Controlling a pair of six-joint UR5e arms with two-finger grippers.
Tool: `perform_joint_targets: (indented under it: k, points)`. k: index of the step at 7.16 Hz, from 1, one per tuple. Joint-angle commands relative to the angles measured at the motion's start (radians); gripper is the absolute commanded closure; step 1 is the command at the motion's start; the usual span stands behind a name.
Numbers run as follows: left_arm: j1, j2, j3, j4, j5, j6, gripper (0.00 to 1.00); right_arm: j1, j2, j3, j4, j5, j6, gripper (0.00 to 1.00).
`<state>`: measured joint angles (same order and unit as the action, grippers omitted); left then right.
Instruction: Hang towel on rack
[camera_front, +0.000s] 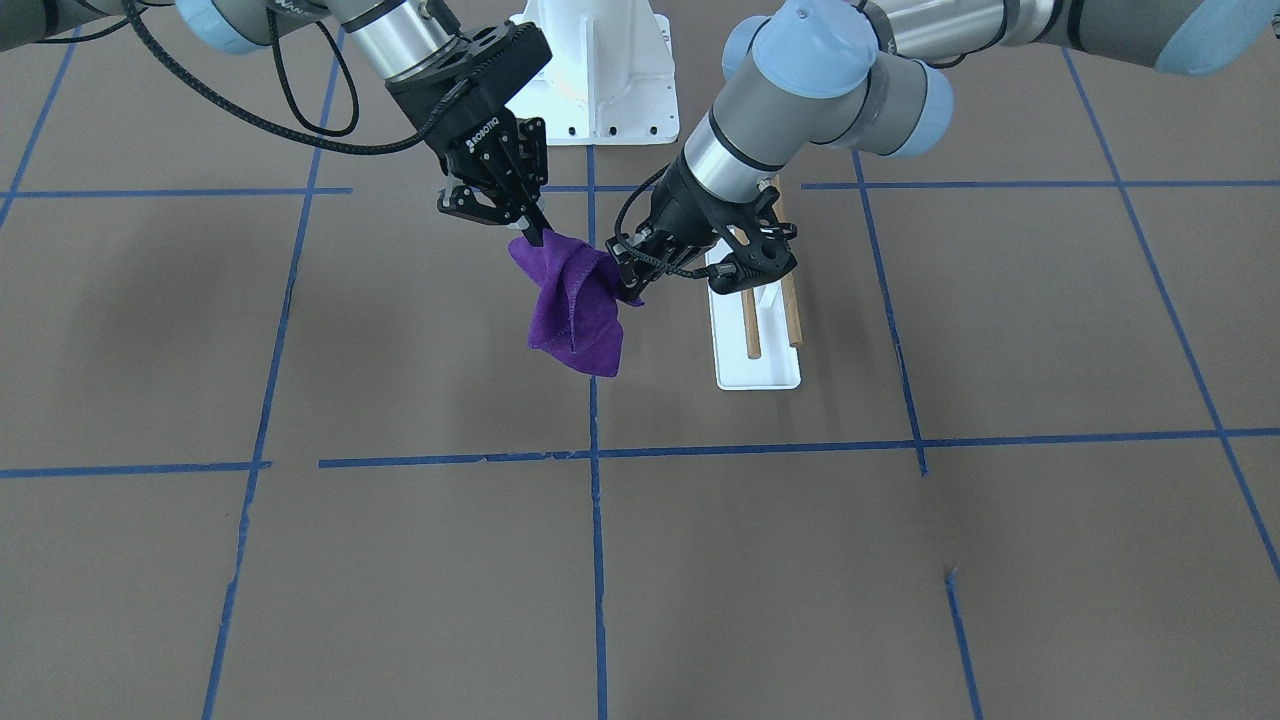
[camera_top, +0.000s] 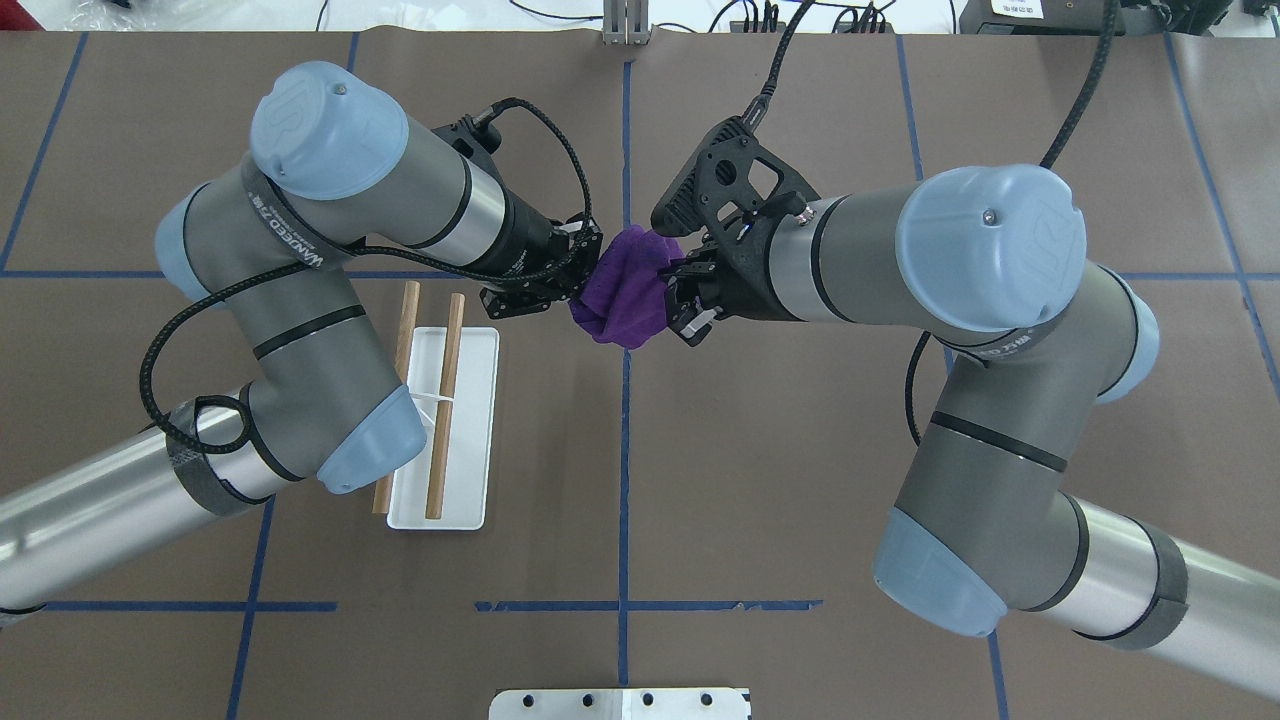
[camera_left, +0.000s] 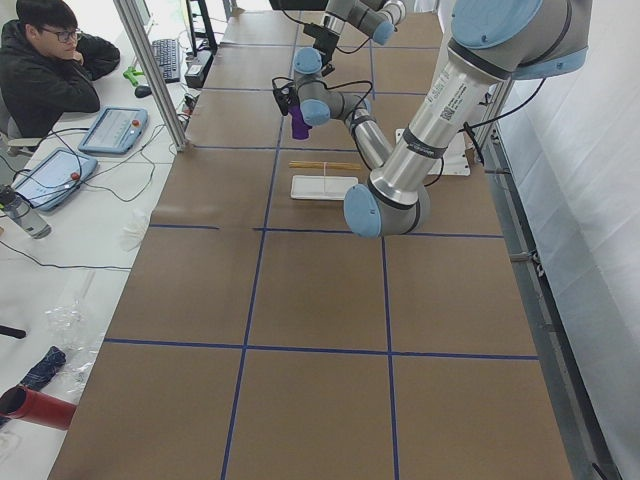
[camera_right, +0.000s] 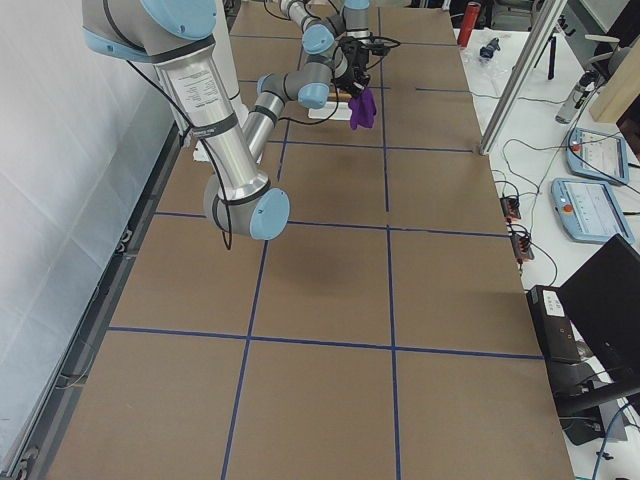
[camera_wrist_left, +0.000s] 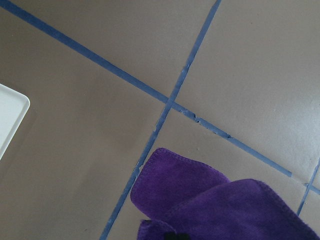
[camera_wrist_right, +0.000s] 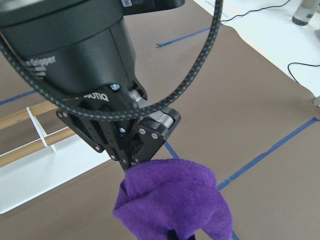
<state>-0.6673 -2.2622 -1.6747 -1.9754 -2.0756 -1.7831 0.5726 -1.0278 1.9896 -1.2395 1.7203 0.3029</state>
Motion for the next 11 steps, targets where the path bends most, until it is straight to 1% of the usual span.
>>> perform_joint_targets:
  k: [1,2,3,5,6,7,8,9,10,11]
  points:
    - [0.000,0.003,-0.006,0.001,0.000,0.004,1.00,0.000,-0.002,0.000,0.000,0.001,0.004,0.99]
    - [-0.002,0.004,-0.005,0.001,0.000,0.005,1.00,0.000,0.000,0.000,-0.003,-0.001,0.007,0.30]
    - [-0.002,0.004,-0.007,0.001,0.000,0.007,1.00,0.001,-0.003,0.000,-0.011,0.001,0.051,0.00]
    - [-0.009,0.013,-0.023,0.003,0.000,0.007,1.00,0.007,-0.011,0.005,-0.015,0.004,0.070,0.00]
    - [-0.011,0.054,-0.066,0.003,-0.001,0.010,1.00,0.016,-0.018,0.005,-0.018,0.008,0.070,0.00]
    - [-0.017,0.105,-0.118,0.004,-0.001,0.037,1.00,0.033,-0.032,0.008,-0.065,0.015,0.070,0.00]
    - [-0.062,0.143,-0.146,0.010,-0.003,0.066,1.00,0.077,-0.032,0.006,-0.192,0.056,0.068,0.00]
    - [-0.090,0.156,-0.183,0.070,-0.006,0.127,1.00,0.152,-0.031,0.003,-0.335,0.171,0.068,0.00]
    - [-0.092,0.171,-0.227,0.163,-0.004,0.207,1.00,0.236,-0.031,-0.011,-0.457,0.277,0.058,0.00]
    - [-0.100,0.187,-0.249,0.220,-0.003,0.293,1.00,0.312,-0.034,-0.050,-0.519,0.342,0.036,0.00]
